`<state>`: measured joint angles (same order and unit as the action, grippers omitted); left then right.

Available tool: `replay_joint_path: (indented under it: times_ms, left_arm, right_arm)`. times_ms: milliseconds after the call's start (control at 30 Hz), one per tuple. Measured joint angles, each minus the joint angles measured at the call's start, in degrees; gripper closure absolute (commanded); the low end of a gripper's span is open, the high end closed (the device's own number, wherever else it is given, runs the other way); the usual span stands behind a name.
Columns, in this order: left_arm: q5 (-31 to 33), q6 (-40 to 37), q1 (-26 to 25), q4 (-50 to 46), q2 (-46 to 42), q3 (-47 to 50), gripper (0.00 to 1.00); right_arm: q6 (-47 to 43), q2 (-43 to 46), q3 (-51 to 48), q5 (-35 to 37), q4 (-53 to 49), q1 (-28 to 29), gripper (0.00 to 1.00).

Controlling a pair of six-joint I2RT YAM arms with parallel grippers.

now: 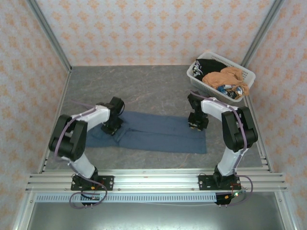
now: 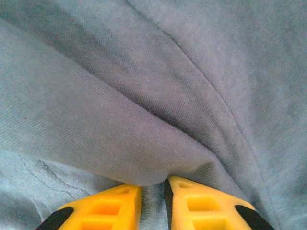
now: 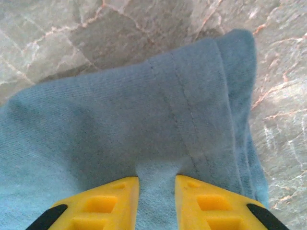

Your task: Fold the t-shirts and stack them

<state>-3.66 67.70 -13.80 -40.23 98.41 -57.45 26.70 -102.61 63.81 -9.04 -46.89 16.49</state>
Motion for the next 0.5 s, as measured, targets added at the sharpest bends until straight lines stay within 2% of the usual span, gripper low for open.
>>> replay_joint_path:
  times_ms: [167,267,367,500]
  left_arm:
    - [-0.61,-8.50,2.29,-1.68,17.62,-24.11,0.79]
    - [-2.01,-12.90,2.40,-1.99,29.86,-43.28,0.78]
    - [-3.43,-15.61,1.75,-3.72,41.16,-62.01,0.77]
    - [-4.96,-17.09,-0.24,-5.95,55.52,-86.55,0.76]
  right_arm:
    - [2.97,0.72,-1.29,-0.28,0.00,-0.55,0.73]
    - [6.58,4.02,-5.51,-1.49,1.20,0.28,0.73]
    - [12.20,8.83,-11.15,-3.39,2.86,3.58,0.72]
    - [21.99,13.60,-16.28,-7.96,6.40,10.93,0.72]
